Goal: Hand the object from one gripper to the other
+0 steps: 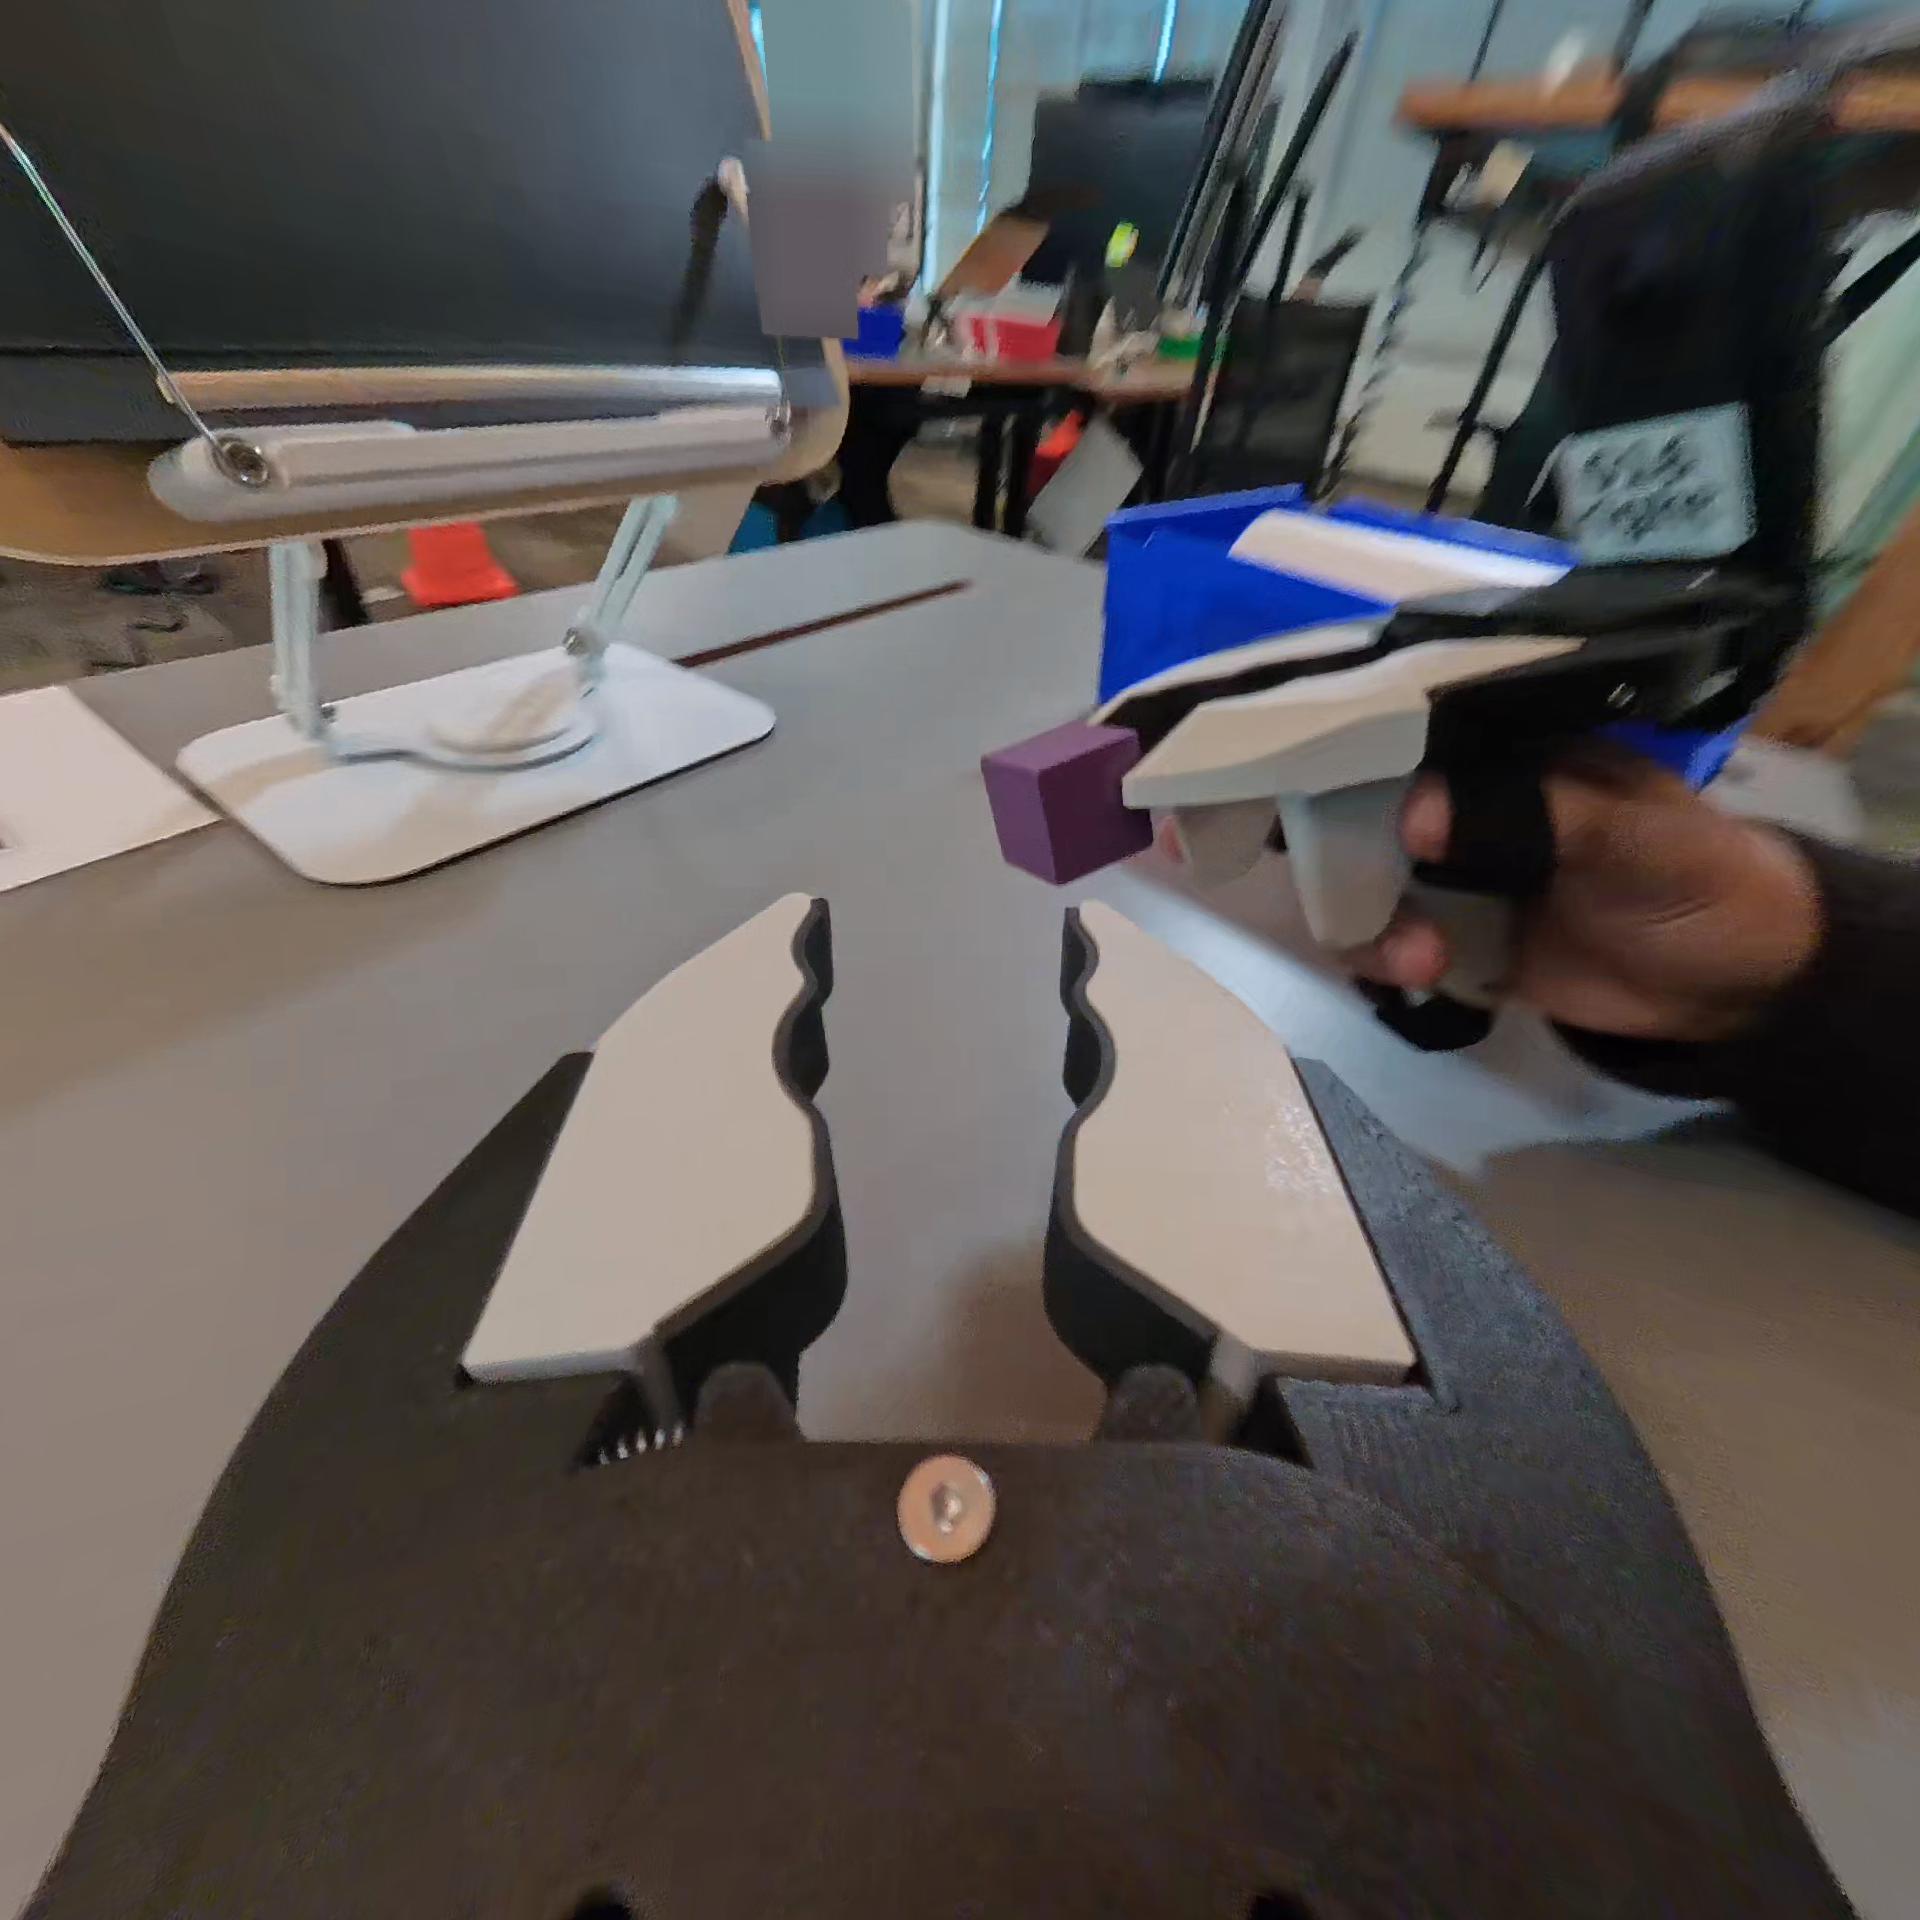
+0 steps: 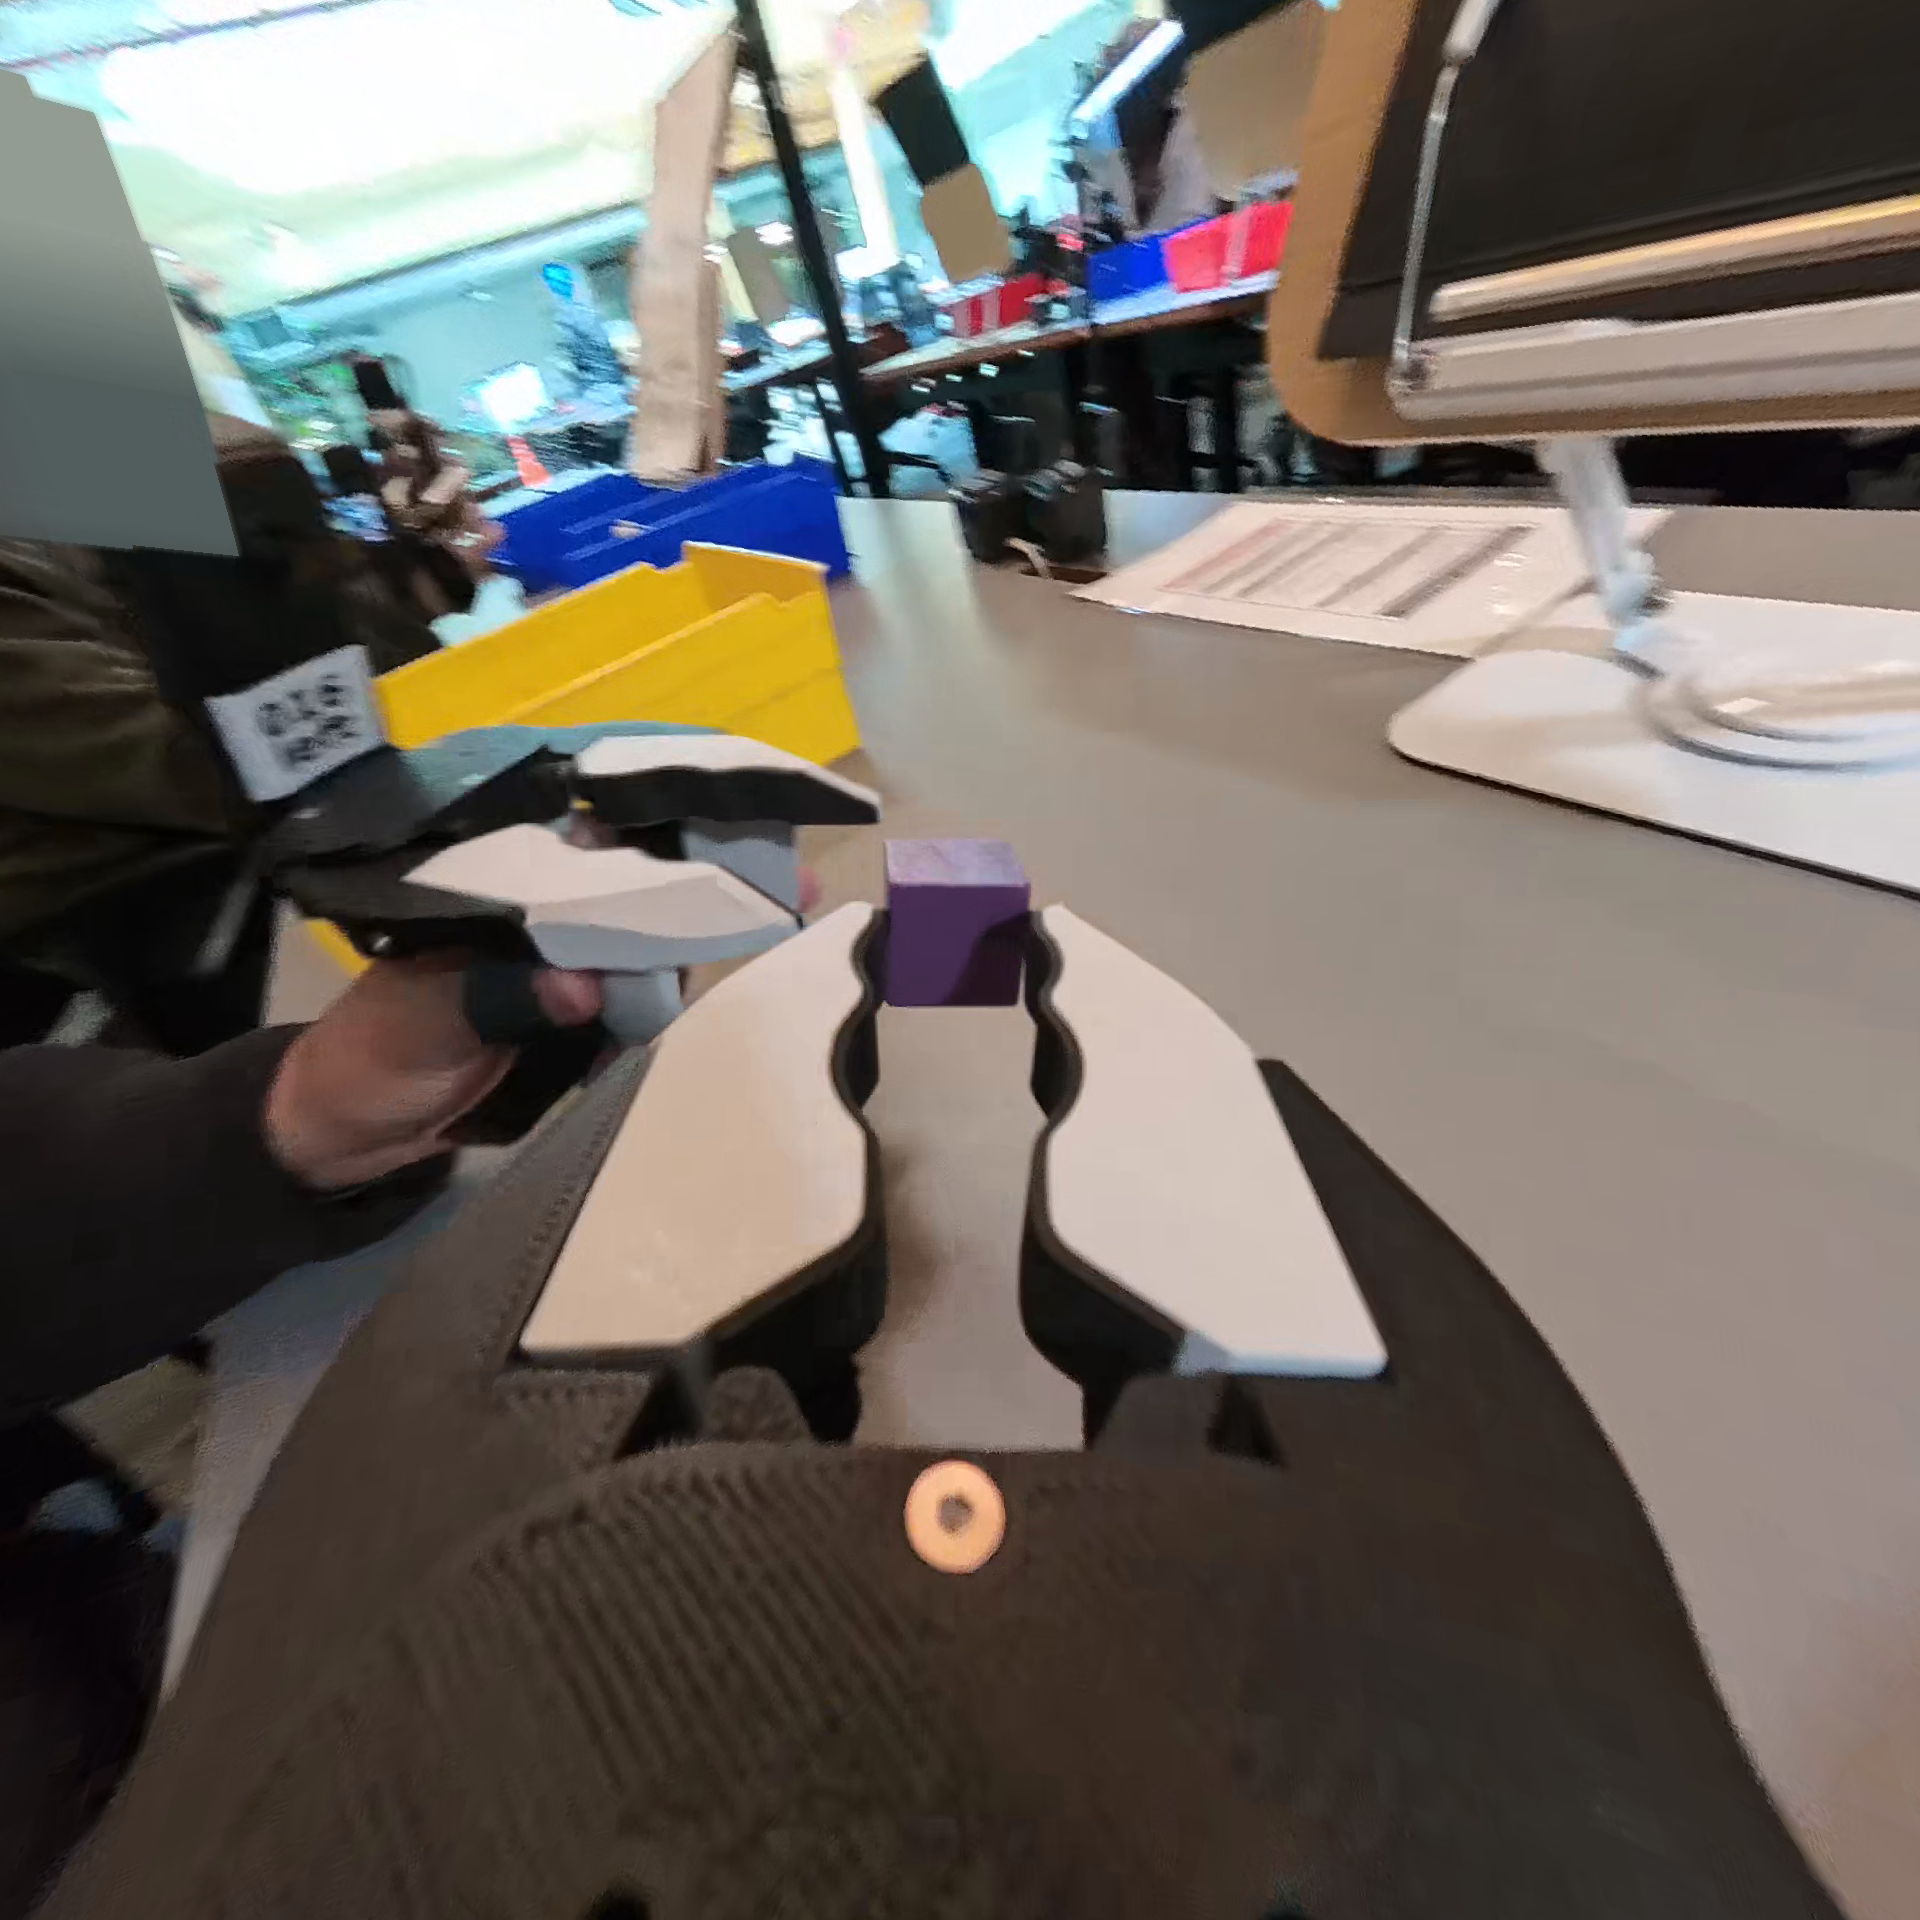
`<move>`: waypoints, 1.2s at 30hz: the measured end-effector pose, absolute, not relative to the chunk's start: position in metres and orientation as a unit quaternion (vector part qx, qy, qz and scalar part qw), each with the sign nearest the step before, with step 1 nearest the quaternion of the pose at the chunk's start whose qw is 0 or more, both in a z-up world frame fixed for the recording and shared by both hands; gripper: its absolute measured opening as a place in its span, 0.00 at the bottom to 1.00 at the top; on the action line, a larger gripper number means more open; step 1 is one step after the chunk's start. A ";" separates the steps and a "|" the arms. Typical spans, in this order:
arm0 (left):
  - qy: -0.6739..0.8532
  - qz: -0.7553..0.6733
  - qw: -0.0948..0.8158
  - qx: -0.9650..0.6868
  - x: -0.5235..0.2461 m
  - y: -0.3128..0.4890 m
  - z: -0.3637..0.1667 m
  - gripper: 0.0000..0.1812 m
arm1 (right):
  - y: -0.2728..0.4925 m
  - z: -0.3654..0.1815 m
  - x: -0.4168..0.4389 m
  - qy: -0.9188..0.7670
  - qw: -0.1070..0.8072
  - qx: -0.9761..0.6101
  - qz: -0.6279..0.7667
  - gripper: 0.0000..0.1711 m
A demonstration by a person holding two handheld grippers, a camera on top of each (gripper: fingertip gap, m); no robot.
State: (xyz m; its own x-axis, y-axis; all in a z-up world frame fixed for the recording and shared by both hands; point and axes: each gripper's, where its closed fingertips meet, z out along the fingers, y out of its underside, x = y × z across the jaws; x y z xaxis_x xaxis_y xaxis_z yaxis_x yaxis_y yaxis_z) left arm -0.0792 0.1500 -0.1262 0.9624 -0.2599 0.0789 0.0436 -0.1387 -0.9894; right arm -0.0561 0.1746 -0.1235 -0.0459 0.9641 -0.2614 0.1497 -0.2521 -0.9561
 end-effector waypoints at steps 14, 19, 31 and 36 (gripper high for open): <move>0.128 0.022 0.666 -0.734 -0.059 0.151 -0.123 0.21 | 0.148 -0.119 -0.065 -0.435 0.398 -0.607 0.532 0.15; 0.131 0.010 0.662 -0.738 -0.054 0.152 -0.127 0.20 | 0.144 -0.118 -0.066 -0.426 0.392 -0.605 0.547 0.15; 0.099 -0.054 0.665 -0.738 -0.058 0.151 -0.124 0.16 | 0.142 -0.110 -0.067 -0.464 0.459 -0.547 0.525 0.35; 0.063 -0.218 0.671 -0.706 -0.054 0.147 -0.115 0.17 | 0.141 -0.091 -0.061 -0.506 0.517 -0.458 0.516 0.45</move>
